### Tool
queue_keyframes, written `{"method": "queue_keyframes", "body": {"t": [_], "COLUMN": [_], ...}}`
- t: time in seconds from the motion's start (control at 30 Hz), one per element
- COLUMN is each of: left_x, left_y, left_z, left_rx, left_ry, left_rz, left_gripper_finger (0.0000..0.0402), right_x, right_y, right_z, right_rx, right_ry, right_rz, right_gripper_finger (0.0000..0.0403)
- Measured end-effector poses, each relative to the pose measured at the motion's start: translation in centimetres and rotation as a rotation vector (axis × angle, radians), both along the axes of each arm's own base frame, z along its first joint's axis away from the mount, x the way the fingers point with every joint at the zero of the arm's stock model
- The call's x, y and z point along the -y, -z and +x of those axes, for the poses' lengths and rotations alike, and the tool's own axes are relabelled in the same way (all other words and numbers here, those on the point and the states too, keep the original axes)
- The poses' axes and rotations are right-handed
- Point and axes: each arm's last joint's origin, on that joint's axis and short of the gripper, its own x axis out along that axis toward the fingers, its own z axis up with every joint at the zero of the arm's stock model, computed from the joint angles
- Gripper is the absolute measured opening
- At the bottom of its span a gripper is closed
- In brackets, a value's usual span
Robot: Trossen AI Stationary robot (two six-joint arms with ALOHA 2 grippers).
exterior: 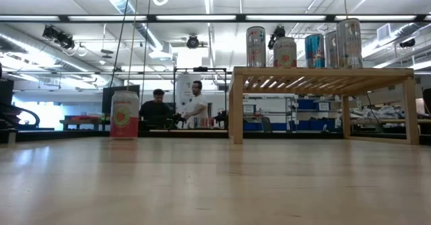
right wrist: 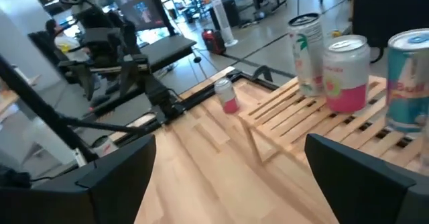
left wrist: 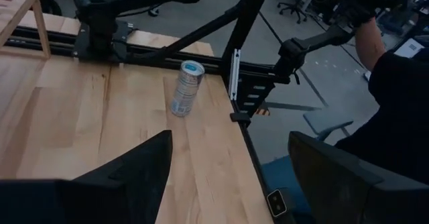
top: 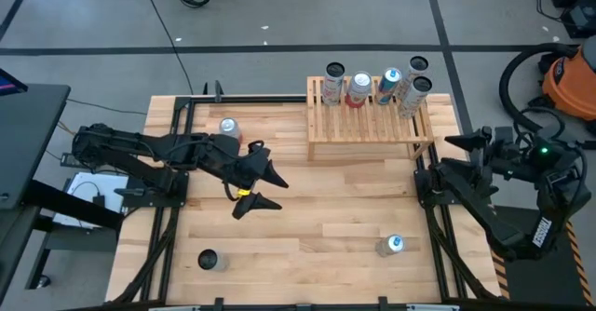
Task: Place canned beverage on shelf
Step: Put the blue soda can on the shelf aligned with the other blue soda can
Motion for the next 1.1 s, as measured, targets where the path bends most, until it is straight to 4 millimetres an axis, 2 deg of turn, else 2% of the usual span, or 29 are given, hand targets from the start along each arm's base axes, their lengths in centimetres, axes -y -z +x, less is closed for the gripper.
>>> {"method": "queue_keyframes", "body": {"t": [0.2, 0.4, 0.63, 0.8, 0.97, 1.1], "left_x": [0.0, 0.0, -0.1, -0.1, -0.2, -0.2], "left_y": [0.0, -0.2, -0.6, -0.6, -0.6, -0.6], "left_z": [0.0, 0.1, 0.2, 0.2, 0.3, 0.3], "left_rx": [-0.001, 0.013, 0.049, 0.057, 0.061, 0.063], "left_ry": [-0.012, -0.018, -0.035, -0.06, -0.082, -0.094], "left_rz": [-0.015, -0.037, -0.038, -0.032, -0.026, -0.027], "left_gripper_finger": [0.03, 0.03, 0.03, 0.03, 0.03, 0.03], "right_x": [0.2, 1.4, 3.5, 4.7, 5.0, 5.2], "right_y": [0.7, 1.9, 4.3, 5.9, 6.3, 6.5], "right_z": [0.3, 0.7, 1.2, 1.5, 1.5, 1.2], "right_rx": [-0.021, -0.05, -0.104, -0.103, -0.092, -0.142], "right_ry": [-0.165, -0.195, -0.312, -0.506, -0.691, -0.709], "right_rz": [-0.026, -0.001, 0.107, 0.159, 0.117, 0.087], "right_gripper_finger": [0.039, 0.039, 0.039, 0.039, 0.0389, 0.0389]}}
